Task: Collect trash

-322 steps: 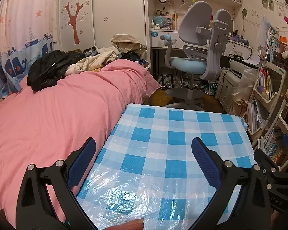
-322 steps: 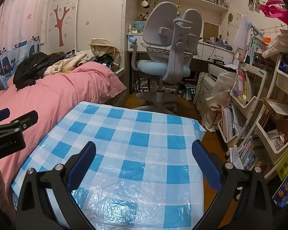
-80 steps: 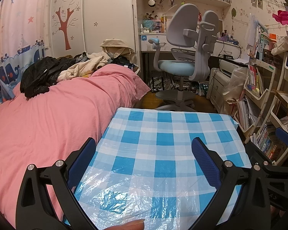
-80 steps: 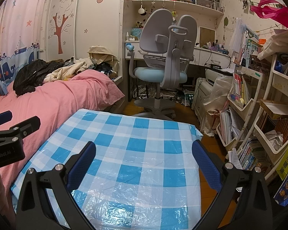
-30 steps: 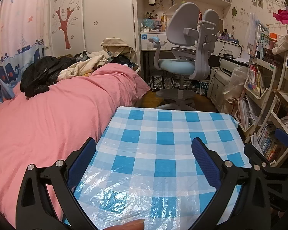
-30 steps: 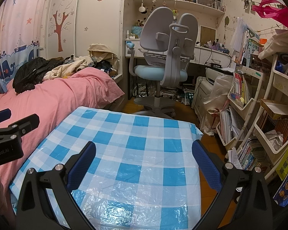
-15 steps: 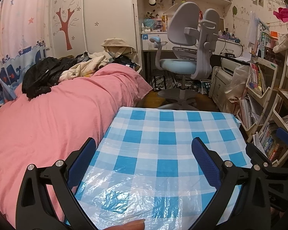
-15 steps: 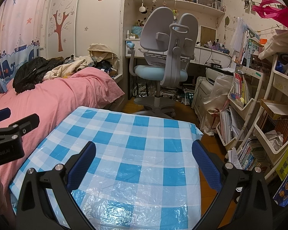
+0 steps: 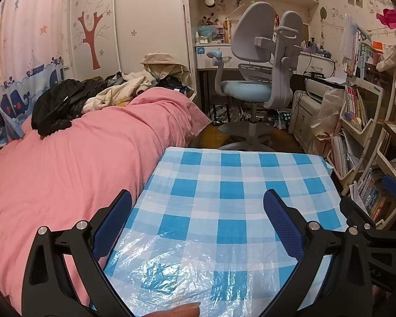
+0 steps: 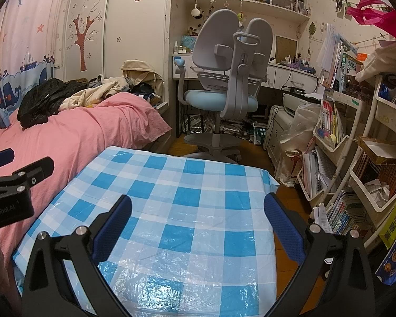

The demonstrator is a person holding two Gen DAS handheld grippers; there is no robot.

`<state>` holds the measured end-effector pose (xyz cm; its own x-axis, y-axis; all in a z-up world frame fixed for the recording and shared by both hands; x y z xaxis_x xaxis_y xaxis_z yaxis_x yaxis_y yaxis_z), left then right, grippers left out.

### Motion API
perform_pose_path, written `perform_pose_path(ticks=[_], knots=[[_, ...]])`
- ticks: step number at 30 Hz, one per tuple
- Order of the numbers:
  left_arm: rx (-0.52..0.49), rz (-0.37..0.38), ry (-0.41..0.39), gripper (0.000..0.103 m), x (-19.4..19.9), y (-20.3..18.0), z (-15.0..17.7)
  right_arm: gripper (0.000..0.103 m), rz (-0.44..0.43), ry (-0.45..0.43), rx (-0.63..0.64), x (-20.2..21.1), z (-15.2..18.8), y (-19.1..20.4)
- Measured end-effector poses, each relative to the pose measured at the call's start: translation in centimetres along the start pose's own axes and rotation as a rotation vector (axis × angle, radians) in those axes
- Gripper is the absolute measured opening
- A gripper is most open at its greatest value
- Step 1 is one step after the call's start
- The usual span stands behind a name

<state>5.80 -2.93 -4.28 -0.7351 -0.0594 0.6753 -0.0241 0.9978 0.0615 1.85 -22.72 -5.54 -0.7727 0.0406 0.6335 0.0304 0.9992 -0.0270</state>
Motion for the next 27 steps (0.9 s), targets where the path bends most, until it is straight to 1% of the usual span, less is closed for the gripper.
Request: perform_pose_path(ticks=[27], knots=[[-0.009, -0.005, 0.003, 0.096, -0.07, 0.44, 0.08, 0.096, 0.001, 0.0, 0.001, -0.02, -0.06, 0.04]])
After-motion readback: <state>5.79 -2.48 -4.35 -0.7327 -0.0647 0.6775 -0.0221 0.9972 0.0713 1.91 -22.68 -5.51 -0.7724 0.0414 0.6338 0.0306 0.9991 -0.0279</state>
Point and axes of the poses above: each gripper's, at about its wrist camera, not at the fingertips, and x roughly against the way its jaws point, y to its left, z to its underside, the point moved 9 cm from there along -x, roughly the way its jaws point, and after that the axes turned 10 degrees about y, right-handed, at the moved point
